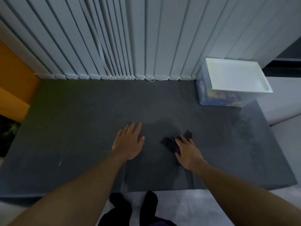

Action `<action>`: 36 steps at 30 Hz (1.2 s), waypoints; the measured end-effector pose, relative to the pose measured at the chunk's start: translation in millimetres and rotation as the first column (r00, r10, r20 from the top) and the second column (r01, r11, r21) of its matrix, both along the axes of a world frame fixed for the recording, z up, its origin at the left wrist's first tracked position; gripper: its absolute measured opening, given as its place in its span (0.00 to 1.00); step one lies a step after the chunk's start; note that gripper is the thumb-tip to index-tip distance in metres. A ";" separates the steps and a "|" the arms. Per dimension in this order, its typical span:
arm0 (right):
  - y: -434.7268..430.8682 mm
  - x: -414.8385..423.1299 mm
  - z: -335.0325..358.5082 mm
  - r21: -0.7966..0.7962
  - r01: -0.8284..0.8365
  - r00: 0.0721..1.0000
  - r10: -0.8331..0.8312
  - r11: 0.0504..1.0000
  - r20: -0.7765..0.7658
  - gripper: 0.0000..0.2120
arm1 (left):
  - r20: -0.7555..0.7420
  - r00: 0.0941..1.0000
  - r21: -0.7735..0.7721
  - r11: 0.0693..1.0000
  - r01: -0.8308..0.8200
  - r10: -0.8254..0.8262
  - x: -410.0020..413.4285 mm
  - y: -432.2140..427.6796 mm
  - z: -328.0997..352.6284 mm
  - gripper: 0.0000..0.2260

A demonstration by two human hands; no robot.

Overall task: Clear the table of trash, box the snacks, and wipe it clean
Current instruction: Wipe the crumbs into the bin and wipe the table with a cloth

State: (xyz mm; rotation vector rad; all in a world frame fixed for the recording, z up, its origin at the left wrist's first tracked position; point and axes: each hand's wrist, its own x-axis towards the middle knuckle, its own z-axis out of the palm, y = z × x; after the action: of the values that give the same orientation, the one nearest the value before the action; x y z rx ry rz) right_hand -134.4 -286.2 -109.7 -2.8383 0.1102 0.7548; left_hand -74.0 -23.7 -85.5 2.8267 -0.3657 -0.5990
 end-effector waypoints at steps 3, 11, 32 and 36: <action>4.6 7.4 -0.9 0.014 0.001 0.994 -0.003 1.000 0.113 0.21 | -0.009 1.000 0.000 1.000 -0.014 0.014 4.2 6.4 -5.4 0.29; 68.7 61.1 5.3 0.191 -0.075 0.972 0.028 0.979 0.235 0.17 | -0.003 0.995 -0.010 0.995 -0.102 0.102 26.1 64.9 -8.1 0.29; 356.9 221.7 -6.4 0.385 -0.419 0.879 0.262 0.822 0.397 0.21 | 0.039 0.876 0.068 0.873 -0.482 0.481 83.4 318.3 -42.9 0.29; 385.5 229.8 -29.1 0.242 -0.410 0.865 0.291 0.879 0.410 0.29 | 0.071 0.823 0.083 0.819 -0.567 0.563 91.8 347.2 -65.4 0.29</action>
State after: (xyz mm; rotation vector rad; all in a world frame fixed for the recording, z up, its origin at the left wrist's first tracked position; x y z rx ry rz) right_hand 95.3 99.3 -138.9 -2.6436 -0.5593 0.2536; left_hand 17.7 323.4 -150.9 2.8270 0.5104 -0.4276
